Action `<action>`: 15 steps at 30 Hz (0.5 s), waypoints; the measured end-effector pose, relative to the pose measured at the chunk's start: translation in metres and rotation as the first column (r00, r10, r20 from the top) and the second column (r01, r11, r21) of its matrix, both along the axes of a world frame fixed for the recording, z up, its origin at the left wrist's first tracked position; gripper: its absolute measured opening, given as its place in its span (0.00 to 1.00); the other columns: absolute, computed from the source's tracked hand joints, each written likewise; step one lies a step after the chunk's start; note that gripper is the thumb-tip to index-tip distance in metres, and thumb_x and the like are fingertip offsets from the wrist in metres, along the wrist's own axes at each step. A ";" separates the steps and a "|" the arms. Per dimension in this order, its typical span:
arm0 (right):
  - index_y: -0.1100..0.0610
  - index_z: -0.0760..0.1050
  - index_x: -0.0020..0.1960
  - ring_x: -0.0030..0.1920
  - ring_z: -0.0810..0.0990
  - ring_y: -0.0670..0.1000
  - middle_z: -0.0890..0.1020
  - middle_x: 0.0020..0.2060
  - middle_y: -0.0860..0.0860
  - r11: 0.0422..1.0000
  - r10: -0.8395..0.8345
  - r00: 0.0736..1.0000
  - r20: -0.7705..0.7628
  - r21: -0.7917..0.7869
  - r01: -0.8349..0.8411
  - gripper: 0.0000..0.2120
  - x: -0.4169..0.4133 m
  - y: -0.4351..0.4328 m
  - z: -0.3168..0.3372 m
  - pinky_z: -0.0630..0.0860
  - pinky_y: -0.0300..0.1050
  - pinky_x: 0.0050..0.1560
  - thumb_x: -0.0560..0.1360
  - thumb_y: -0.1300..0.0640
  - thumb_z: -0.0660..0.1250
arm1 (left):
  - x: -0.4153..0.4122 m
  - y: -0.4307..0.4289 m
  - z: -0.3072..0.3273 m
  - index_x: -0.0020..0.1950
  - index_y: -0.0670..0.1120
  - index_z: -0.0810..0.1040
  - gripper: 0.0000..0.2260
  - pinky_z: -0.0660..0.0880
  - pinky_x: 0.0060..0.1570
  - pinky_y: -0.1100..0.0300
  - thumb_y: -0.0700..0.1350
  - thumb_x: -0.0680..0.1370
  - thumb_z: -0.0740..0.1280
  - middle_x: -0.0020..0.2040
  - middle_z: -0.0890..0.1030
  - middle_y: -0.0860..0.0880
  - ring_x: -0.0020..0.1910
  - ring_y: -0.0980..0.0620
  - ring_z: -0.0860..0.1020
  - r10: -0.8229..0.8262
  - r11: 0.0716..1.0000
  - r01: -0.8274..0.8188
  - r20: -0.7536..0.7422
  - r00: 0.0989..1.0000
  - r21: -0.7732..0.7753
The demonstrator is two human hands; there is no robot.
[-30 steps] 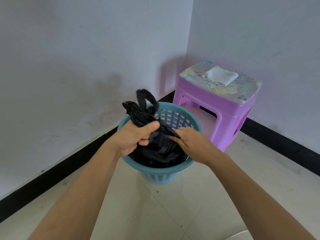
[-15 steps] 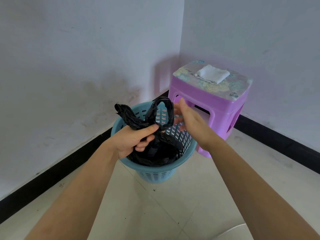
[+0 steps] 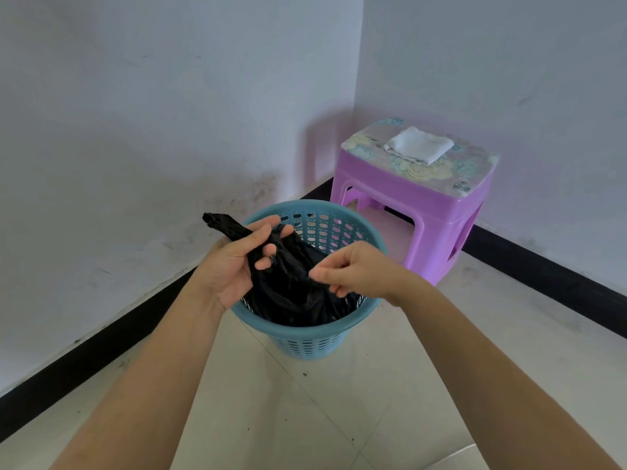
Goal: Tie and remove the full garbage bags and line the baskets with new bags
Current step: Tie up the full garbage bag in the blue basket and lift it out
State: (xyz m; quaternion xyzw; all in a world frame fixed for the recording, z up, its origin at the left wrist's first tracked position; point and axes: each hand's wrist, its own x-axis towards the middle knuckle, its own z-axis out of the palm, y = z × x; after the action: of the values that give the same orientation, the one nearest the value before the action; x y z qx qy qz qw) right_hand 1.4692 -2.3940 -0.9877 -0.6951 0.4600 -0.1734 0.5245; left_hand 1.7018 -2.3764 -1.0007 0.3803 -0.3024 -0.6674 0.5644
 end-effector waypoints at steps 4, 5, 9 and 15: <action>0.49 0.84 0.53 0.40 0.80 0.39 0.85 0.42 0.45 0.986 -0.085 0.996 0.025 -0.143 0.088 0.09 0.007 -0.002 -0.013 0.76 0.36 0.46 0.74 0.48 0.73 | -0.003 0.004 0.004 0.62 0.43 0.79 0.15 0.73 0.29 0.64 0.37 0.75 0.68 0.48 0.82 0.42 0.30 0.55 0.74 -0.075 0.996 0.079 0.090 0.993 -0.042; 0.49 0.81 0.59 0.43 0.79 0.39 0.83 0.47 0.45 0.961 -0.155 0.986 0.056 -0.225 0.164 0.14 0.009 -0.002 -0.015 0.74 0.35 0.49 0.74 0.49 0.73 | -0.004 0.005 0.007 0.62 0.43 0.78 0.15 0.73 0.30 0.63 0.37 0.75 0.68 0.46 0.82 0.42 0.30 0.55 0.73 -0.102 0.992 0.110 0.117 0.988 -0.057; 0.50 0.68 0.73 0.67 0.70 0.47 0.73 0.65 0.47 0.902 -0.072 0.997 -0.006 -0.428 0.062 0.29 0.015 -0.008 -0.021 0.64 0.43 0.71 0.74 0.53 0.73 | -0.012 0.011 0.017 0.58 0.44 0.76 0.11 0.74 0.32 0.62 0.37 0.76 0.67 0.41 0.81 0.43 0.28 0.52 0.73 -0.210 0.969 0.232 0.207 0.955 -0.086; 0.53 0.79 0.52 0.53 0.78 0.45 0.82 0.49 0.45 0.934 -0.104 0.988 0.112 -0.330 0.136 0.07 0.020 -0.012 -0.024 0.71 0.45 0.58 0.80 0.61 0.63 | -0.012 0.007 0.013 0.57 0.42 0.76 0.07 0.77 0.35 0.60 0.39 0.80 0.65 0.42 0.81 0.39 0.31 0.49 0.78 -0.135 0.984 0.173 0.460 0.878 -0.042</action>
State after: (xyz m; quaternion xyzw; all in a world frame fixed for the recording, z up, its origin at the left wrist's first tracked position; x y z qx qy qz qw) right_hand 1.4890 -2.4056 -1.0116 -0.7362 0.4404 -0.3134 0.4073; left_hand 1.6900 -2.3693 -0.9881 0.4774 -0.4823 -0.5896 0.4381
